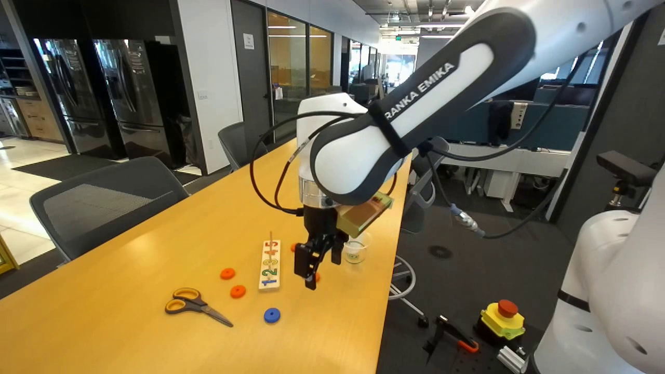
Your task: Put the orange rings on the clear cup
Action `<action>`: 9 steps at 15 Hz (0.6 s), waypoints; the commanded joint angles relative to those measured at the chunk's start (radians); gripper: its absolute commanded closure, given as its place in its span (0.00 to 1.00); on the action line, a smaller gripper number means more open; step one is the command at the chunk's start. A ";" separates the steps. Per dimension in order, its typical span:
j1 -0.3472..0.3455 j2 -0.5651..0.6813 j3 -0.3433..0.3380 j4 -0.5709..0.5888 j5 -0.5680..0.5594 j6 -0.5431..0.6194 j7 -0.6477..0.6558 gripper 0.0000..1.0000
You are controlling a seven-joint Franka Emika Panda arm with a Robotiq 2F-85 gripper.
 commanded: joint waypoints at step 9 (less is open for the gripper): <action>-0.071 0.378 -0.085 0.213 -0.006 0.221 0.030 0.00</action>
